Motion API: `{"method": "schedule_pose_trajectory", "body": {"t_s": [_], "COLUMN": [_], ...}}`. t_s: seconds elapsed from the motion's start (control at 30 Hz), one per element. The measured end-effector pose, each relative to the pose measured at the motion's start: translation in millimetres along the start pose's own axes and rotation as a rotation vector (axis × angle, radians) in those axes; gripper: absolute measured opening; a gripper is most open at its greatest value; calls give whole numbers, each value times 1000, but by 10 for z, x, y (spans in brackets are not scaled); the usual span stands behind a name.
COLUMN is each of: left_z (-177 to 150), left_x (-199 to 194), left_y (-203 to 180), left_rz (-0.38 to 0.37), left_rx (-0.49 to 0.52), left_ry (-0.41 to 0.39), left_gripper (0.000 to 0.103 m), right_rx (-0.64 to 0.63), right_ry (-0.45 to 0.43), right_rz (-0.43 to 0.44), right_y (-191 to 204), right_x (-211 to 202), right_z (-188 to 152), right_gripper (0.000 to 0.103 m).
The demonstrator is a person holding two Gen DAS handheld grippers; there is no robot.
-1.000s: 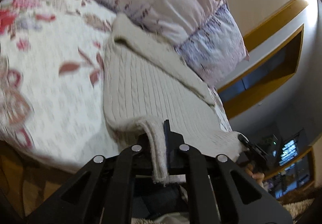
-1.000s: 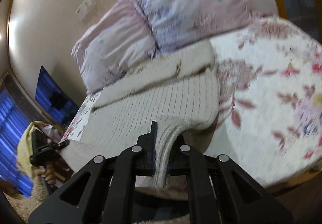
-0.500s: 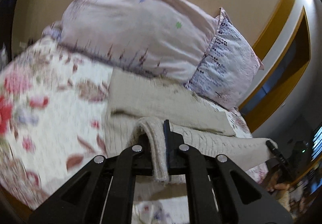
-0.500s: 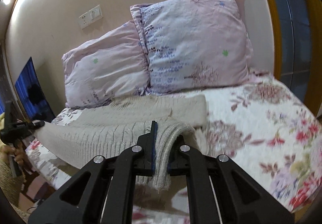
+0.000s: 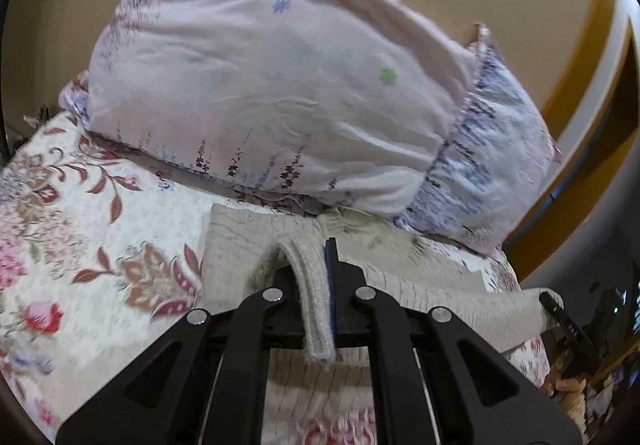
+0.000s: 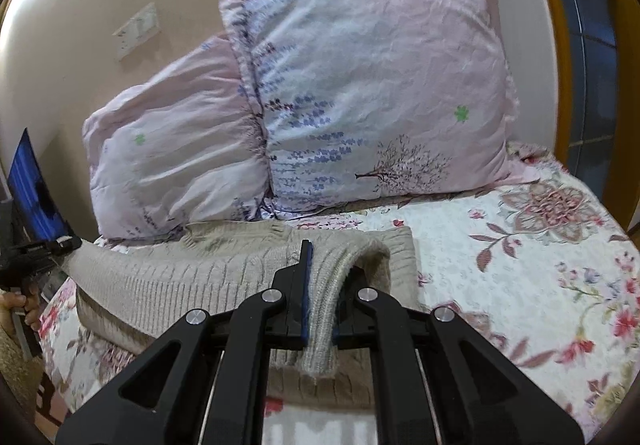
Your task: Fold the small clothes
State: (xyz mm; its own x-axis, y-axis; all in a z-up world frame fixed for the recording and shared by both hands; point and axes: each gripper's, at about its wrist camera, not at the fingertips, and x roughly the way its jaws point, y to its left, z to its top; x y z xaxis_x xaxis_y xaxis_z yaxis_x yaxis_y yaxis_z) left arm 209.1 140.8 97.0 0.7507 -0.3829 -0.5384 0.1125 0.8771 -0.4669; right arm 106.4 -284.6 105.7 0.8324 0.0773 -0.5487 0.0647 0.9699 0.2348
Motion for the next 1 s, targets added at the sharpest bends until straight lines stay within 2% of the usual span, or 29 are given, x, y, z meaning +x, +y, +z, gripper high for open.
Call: {"method": "schedule_pose_trajectory", "body": {"t_s": [0.1, 0.27, 0.3, 0.43, 0.53, 0.57, 0.6, 0.73, 0.83, 1.0], "left_z": [48, -67, -98, -100, -29, -5, 26, 139, 180, 158], "left_x": [319, 806, 870, 936, 957, 961, 957, 911, 803, 593], "left_y": [134, 400, 462, 569, 601, 608, 616, 608, 576, 529], "left_rz": [7, 32, 23, -29, -84, -95, -104, -105, -97, -27], "left_rx": [-54, -143, -173, -241, -285, -298, -317, -333, -308, -218], "left_ry": [36, 136, 153, 165, 154, 144, 121, 64, 50, 57], "left_gripper": [6, 6, 6, 10, 34, 45, 50, 60, 61, 61], "right_rx": [50, 144, 177, 291, 403, 430, 456, 501, 482, 412], "right_ry": [56, 222, 257, 306, 322, 321, 316, 288, 249, 189], "right_rz": [0, -15, -13, 31, 88, 104, 118, 130, 116, 43], "right_y": [-132, -374, -431, -566, -649, -660, -673, -676, -657, -700], "right_x": [316, 885, 975, 1121, 1230, 1264, 1296, 1389, 1270, 907], "right_z": [10, -137, -178, -177, -90, -63, -38, 95, 153, 178], "right_gripper": [7, 7, 7, 10, 28, 38, 44, 51, 53, 54]}}
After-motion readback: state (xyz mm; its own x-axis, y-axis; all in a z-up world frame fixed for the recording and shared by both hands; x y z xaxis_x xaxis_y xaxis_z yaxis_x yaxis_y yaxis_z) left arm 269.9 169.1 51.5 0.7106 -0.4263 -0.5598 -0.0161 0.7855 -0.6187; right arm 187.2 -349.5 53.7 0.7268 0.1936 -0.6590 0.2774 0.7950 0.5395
